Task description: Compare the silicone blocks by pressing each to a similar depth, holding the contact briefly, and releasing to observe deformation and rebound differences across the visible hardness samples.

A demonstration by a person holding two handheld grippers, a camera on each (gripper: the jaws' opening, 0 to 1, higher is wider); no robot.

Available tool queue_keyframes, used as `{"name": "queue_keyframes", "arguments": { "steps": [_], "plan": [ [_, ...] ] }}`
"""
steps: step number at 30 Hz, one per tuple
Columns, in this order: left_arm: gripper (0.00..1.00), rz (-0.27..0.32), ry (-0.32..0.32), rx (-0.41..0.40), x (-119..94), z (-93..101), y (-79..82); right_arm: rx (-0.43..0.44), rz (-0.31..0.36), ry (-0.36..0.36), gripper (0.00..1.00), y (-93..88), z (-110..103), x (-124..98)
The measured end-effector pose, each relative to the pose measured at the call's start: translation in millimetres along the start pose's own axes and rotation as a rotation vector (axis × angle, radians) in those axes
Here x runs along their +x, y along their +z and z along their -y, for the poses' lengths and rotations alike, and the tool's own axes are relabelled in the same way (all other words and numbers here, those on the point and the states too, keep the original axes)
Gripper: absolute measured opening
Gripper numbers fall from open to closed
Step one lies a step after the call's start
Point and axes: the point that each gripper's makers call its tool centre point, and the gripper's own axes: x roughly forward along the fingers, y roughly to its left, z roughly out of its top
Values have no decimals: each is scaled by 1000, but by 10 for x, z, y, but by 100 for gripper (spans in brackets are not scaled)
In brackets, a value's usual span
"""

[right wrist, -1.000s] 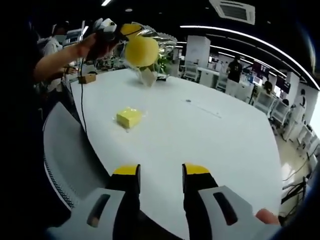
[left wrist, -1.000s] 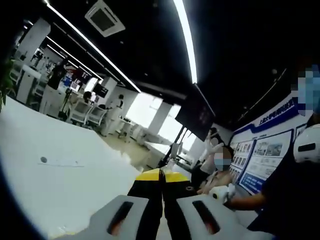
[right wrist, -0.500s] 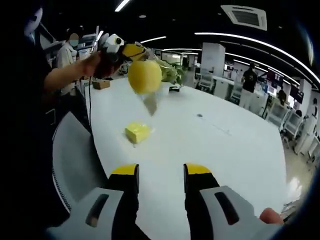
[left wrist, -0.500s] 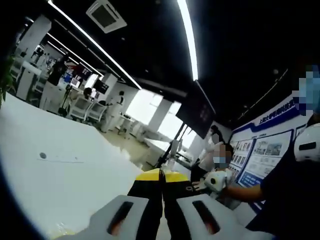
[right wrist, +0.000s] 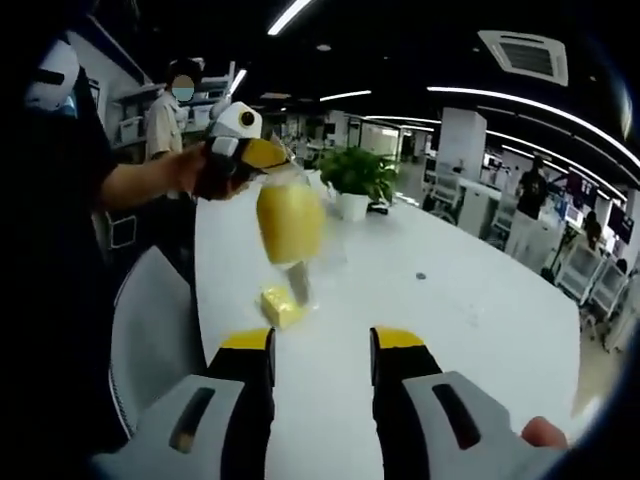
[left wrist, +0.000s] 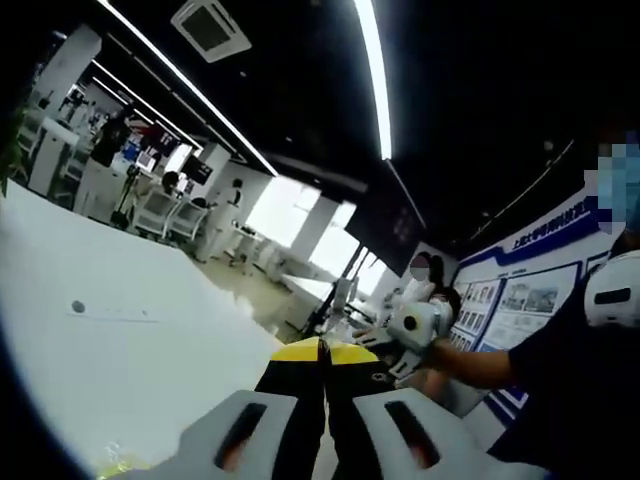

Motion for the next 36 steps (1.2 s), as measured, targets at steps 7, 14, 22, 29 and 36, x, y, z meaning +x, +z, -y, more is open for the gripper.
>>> {"name": "queue_keyframes", "arguments": {
  "steps": [7,14,22,29,36],
  "plan": [
    [0,-5,-5,0,13,14,-13,24,53,73,36,207,-23,184],
    [0,-7,-21,-12,48,25,-19,55,95,162,36,404,-93,362],
    [0,15,-55,-39,84,106,25,143,144,270,36,480,-189,505],
    [0,28,-77,-57,135,147,59,261,250,343,37,650,-227,596],
    [0,49,-88,-83,164,157,81,319,301,376,36,714,-246,663]
  ]
}}
